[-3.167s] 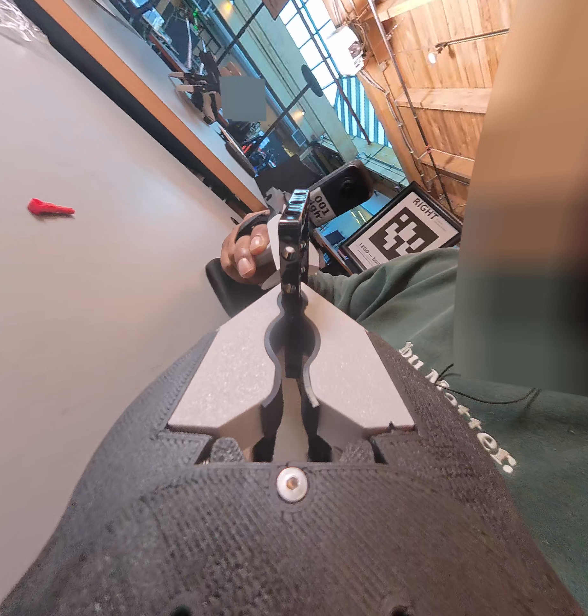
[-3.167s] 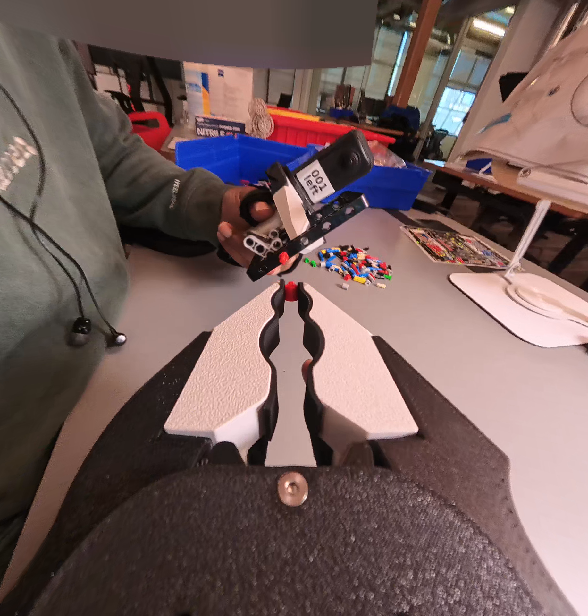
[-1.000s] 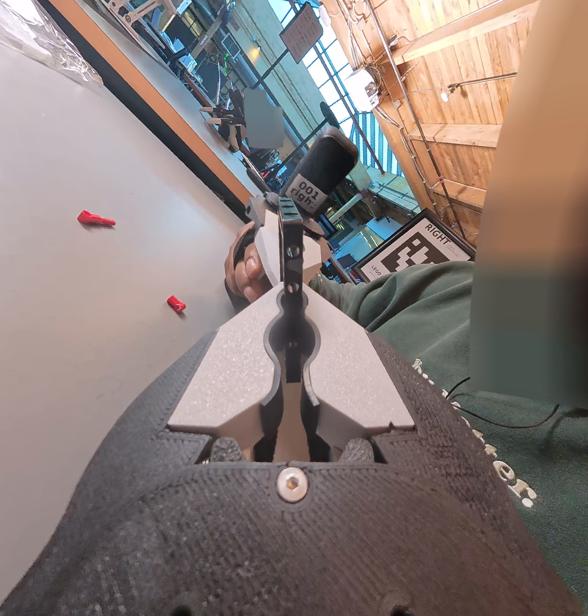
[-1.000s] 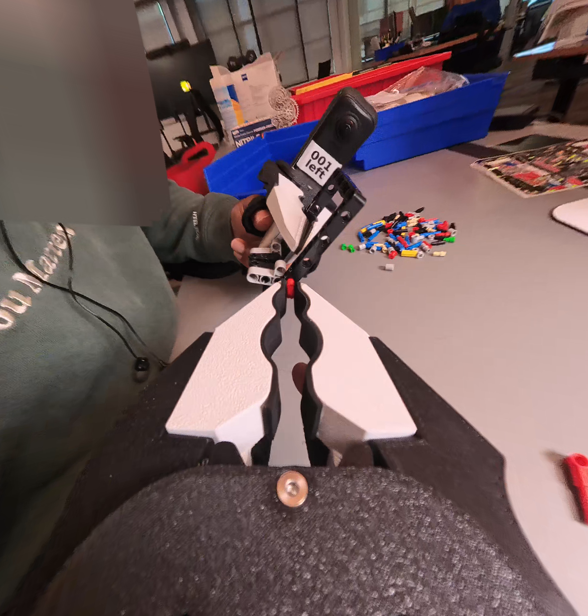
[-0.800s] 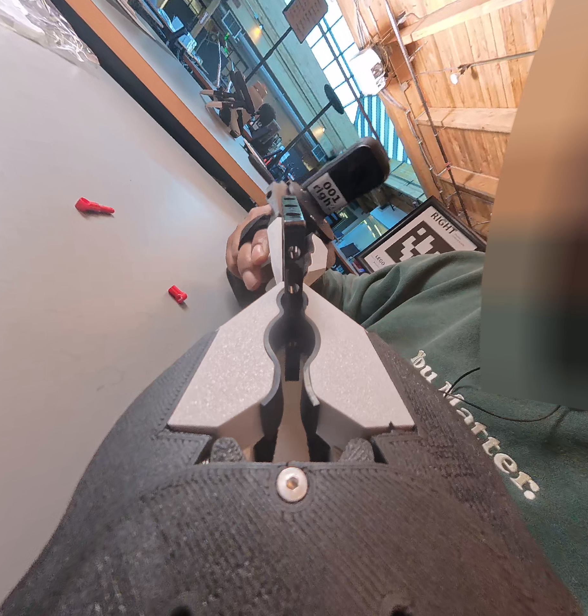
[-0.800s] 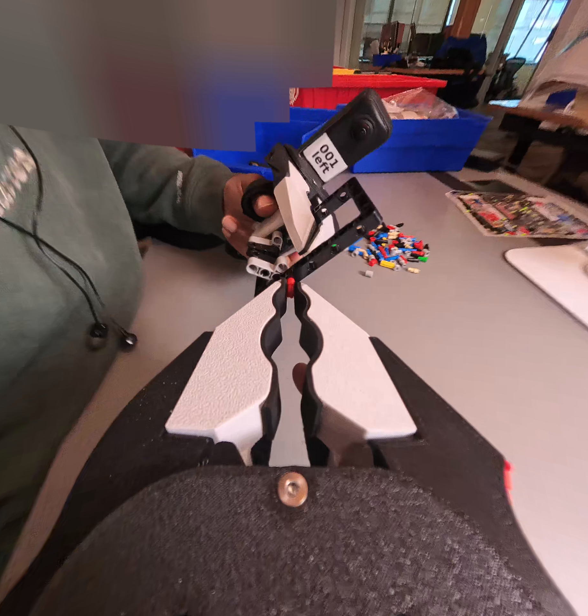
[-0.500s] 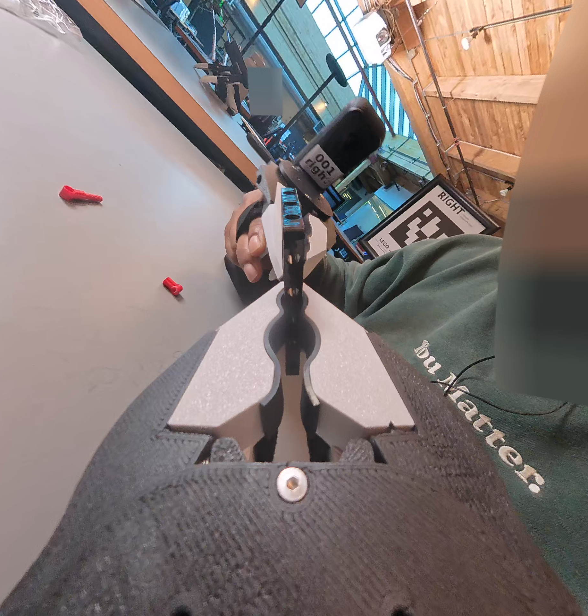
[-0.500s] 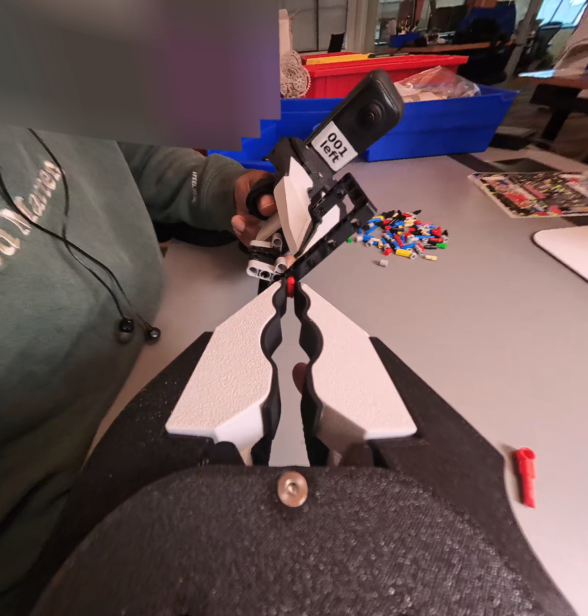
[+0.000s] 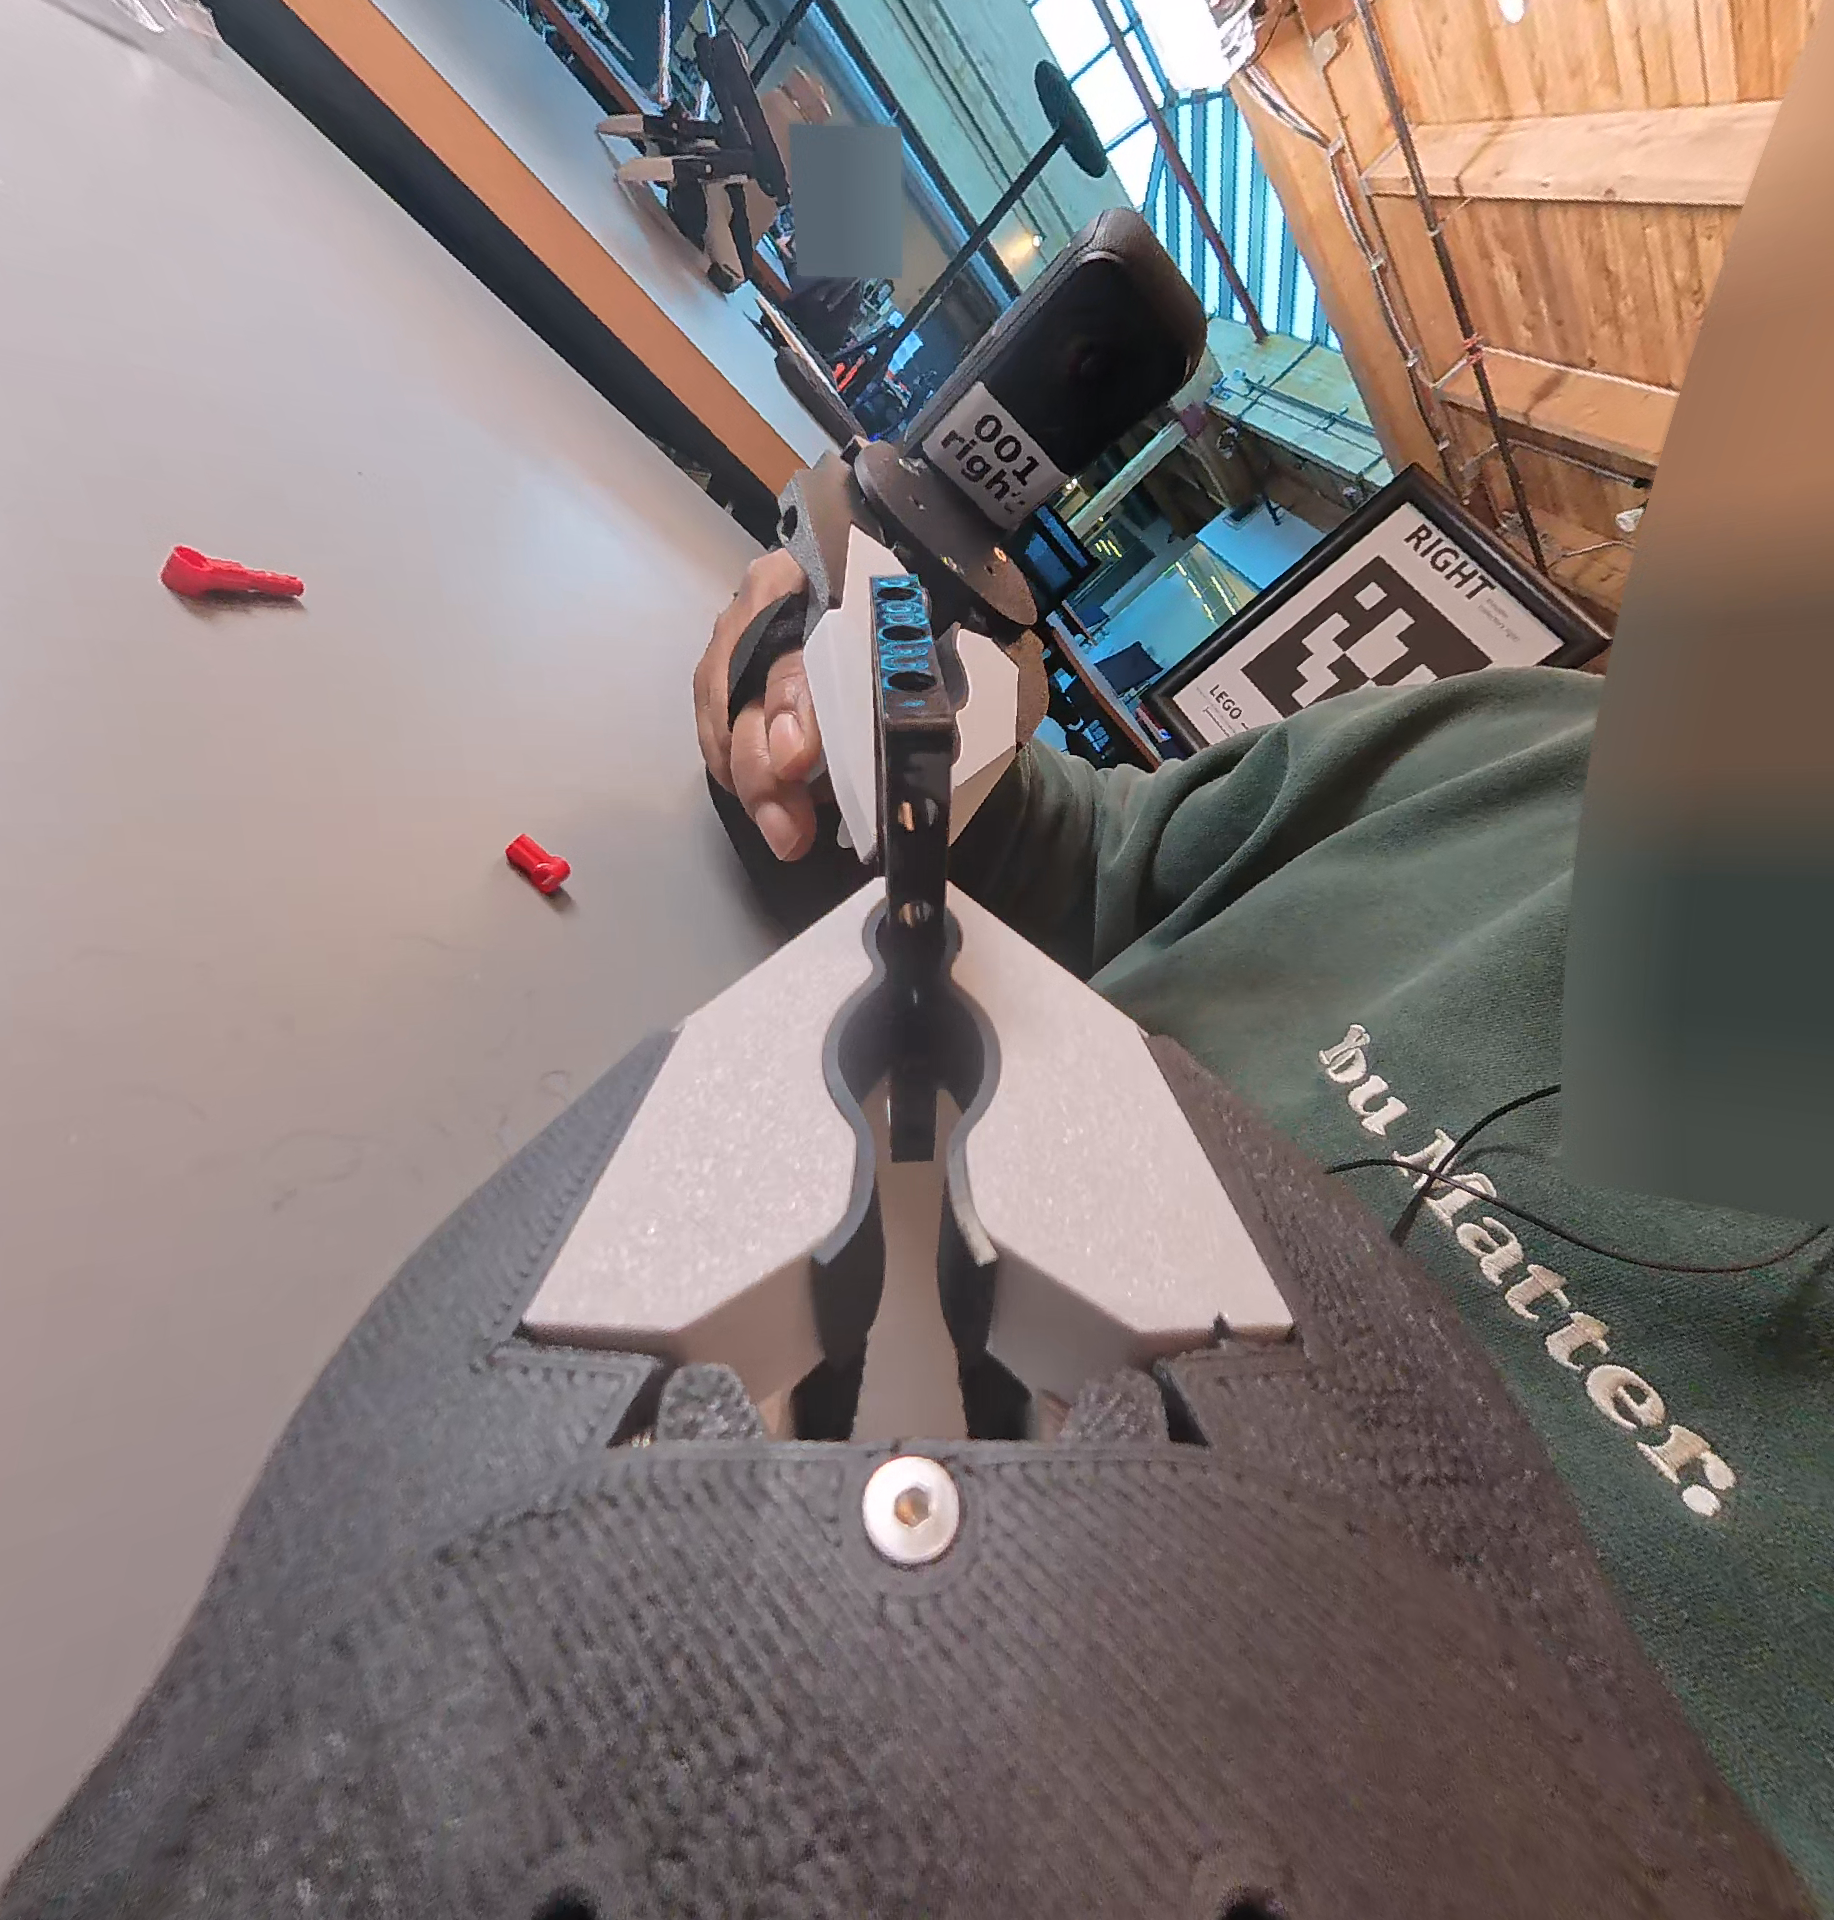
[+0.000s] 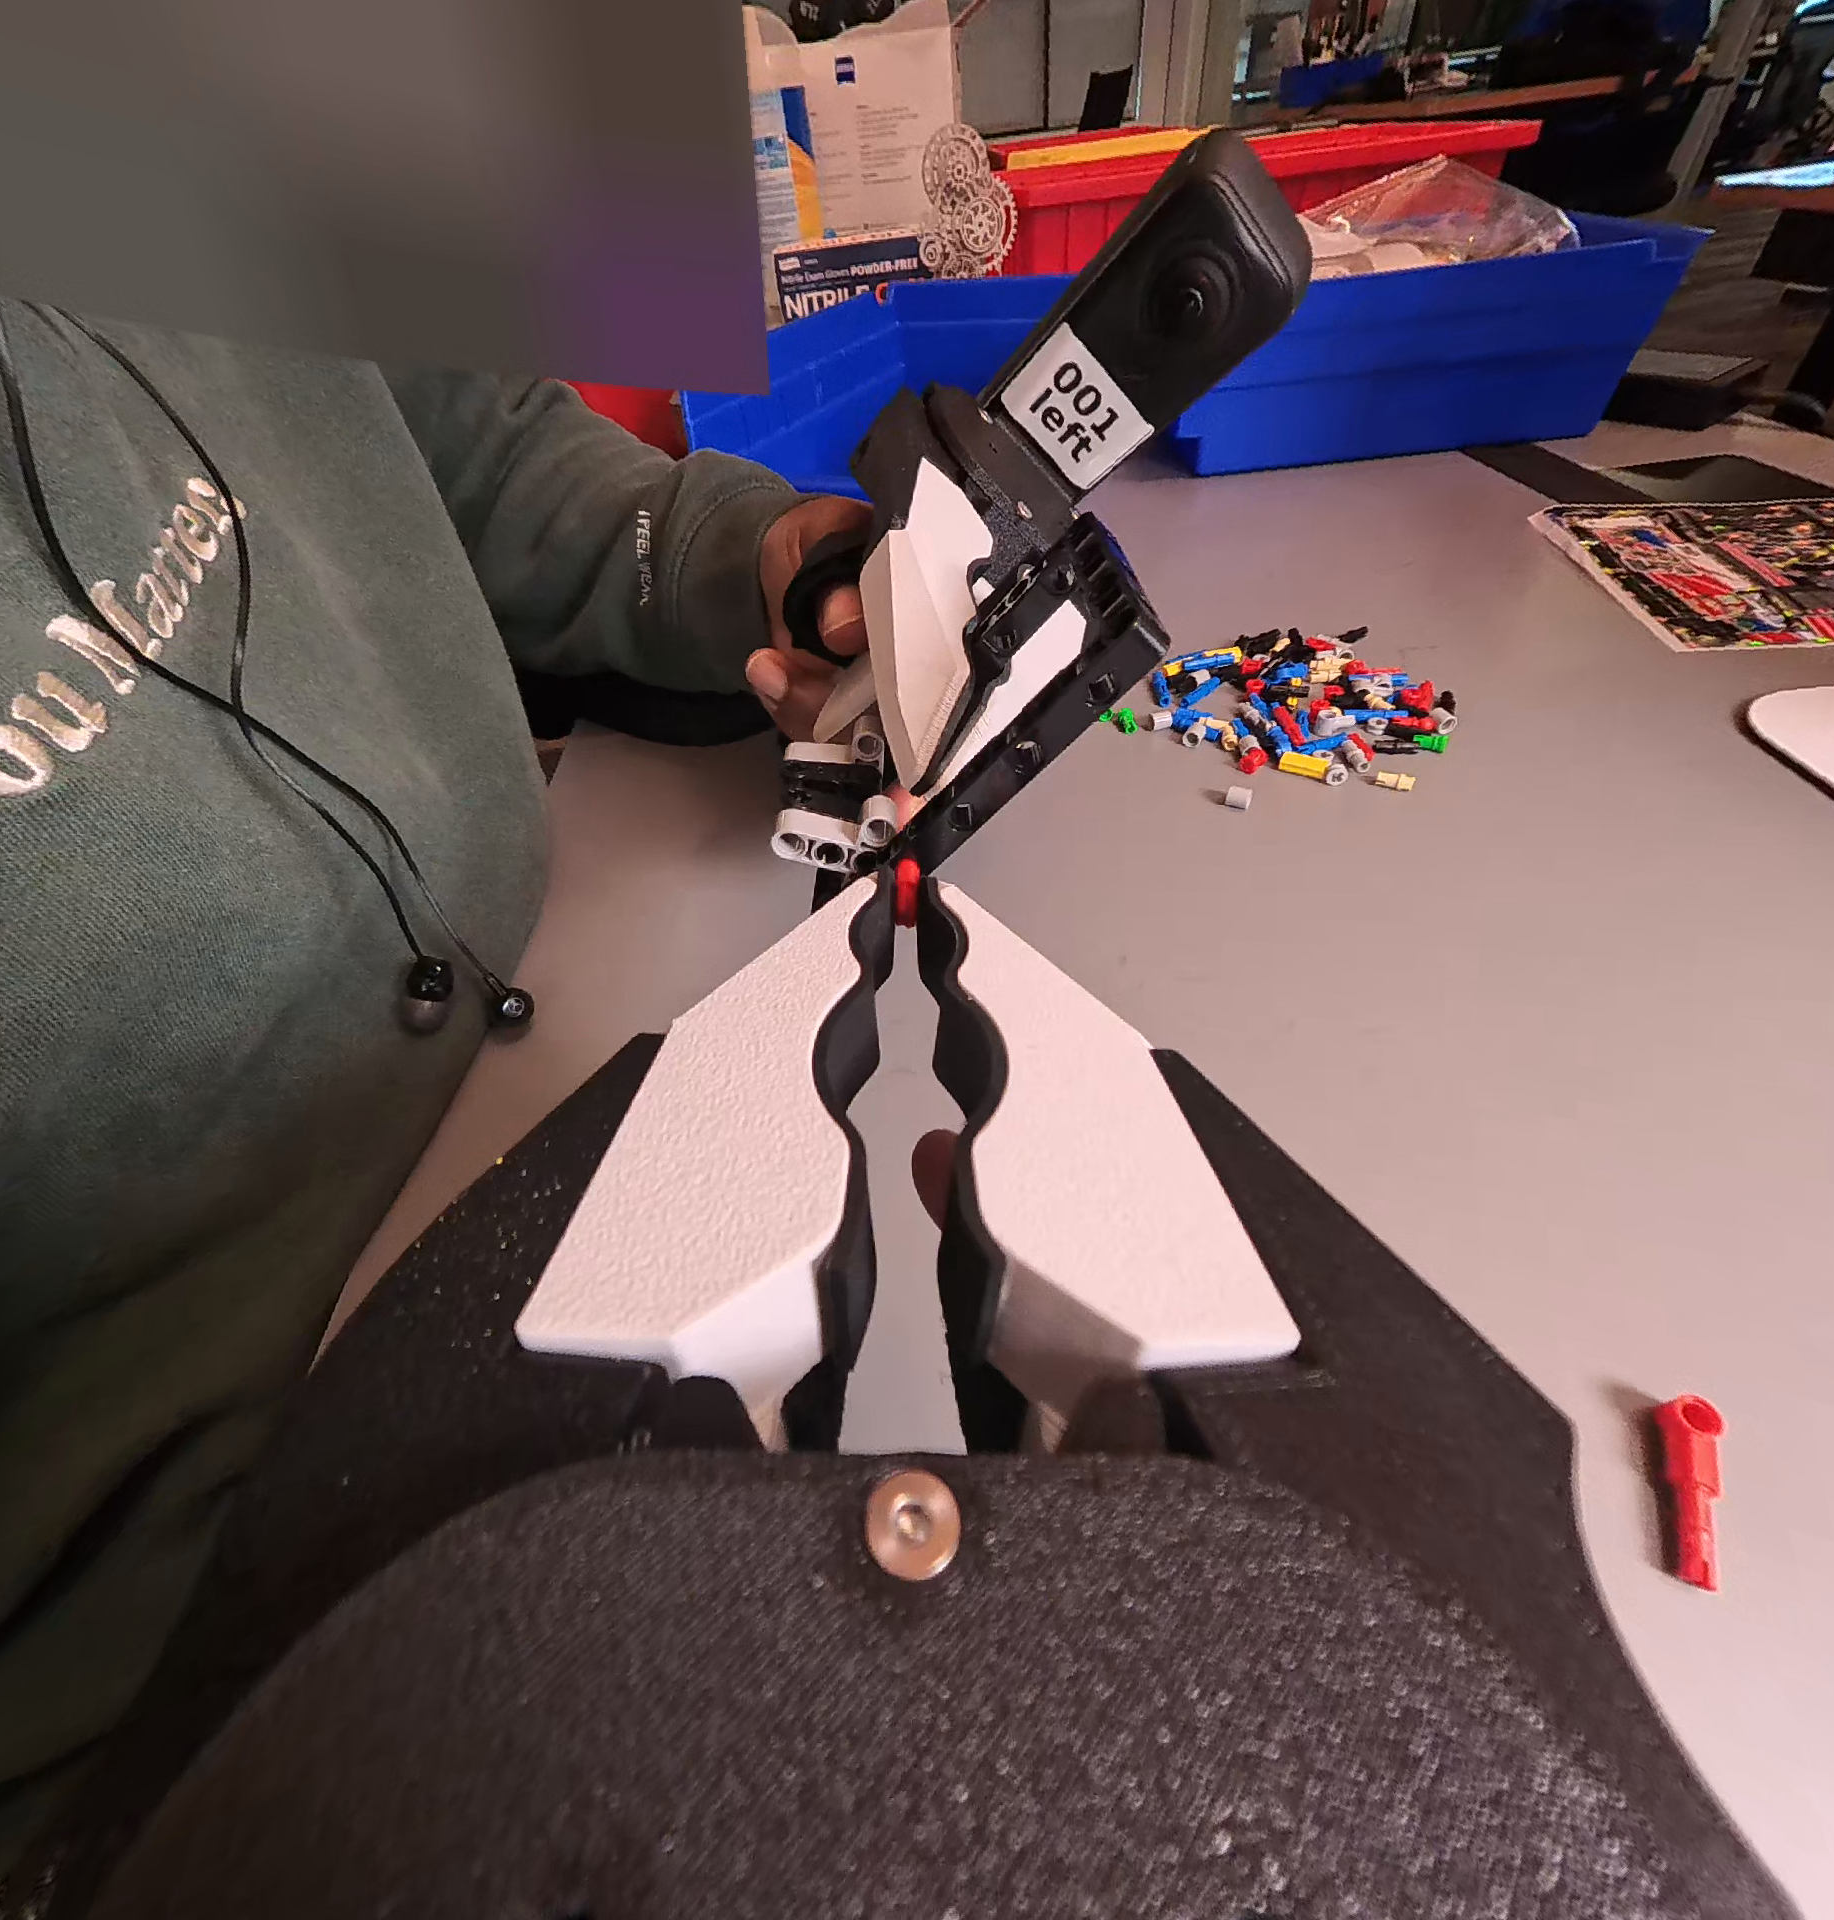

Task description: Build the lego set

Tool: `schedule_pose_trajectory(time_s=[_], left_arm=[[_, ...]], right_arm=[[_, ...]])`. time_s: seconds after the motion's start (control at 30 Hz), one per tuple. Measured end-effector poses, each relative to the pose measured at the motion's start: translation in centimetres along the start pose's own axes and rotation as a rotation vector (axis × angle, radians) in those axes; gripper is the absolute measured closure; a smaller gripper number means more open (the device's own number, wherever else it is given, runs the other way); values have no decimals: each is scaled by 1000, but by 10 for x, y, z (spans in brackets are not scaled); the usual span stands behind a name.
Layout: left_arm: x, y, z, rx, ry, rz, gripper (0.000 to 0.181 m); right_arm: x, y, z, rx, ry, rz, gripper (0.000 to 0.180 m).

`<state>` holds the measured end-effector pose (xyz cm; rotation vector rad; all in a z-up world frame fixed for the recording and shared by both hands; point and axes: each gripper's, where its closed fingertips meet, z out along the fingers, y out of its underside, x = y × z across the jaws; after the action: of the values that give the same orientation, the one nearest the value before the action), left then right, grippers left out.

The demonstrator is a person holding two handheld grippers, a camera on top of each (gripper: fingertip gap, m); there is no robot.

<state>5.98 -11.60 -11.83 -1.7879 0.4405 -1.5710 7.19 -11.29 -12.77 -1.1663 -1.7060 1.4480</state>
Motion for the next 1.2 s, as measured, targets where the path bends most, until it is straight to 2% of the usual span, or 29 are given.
schedule_pose_trajectory(time_s=[0.37,0.6,0.63,0.67,0.73,0.8,0.87,0.97,1.0,1.17,1.2], left_arm=[[-3,6,2,-26,-5,-23,181],[-4,-6,-2,38,27,-54,181],[-1,-12,-4,65,37,-48,164],[3,-17,-6,94,57,-40,138],[13,-19,-9,101,97,-4,117],[13,-3,-3,19,50,92,106],[16,10,8,-53,21,171,111],[12,15,19,-83,-39,224,143],[11,15,19,-84,-47,226,146],[12,16,17,-79,-63,259,148],[12,17,17,-77,-65,275,142]], right_arm=[[-1,5,-1,-35,16,-80,177],[4,-1,3,10,10,19,177],[6,-2,3,18,19,26,177],[7,-1,3,23,30,26,177],[5,-9,2,70,28,35,177],[6,-11,4,75,51,23,177],[7,-12,5,79,60,37,177],[4,-13,8,86,48,40,178],[3,-14,8,88,48,40,178],[1,-16,9,87,71,-21,178],[2,-18,8,93,80,-22,177]])
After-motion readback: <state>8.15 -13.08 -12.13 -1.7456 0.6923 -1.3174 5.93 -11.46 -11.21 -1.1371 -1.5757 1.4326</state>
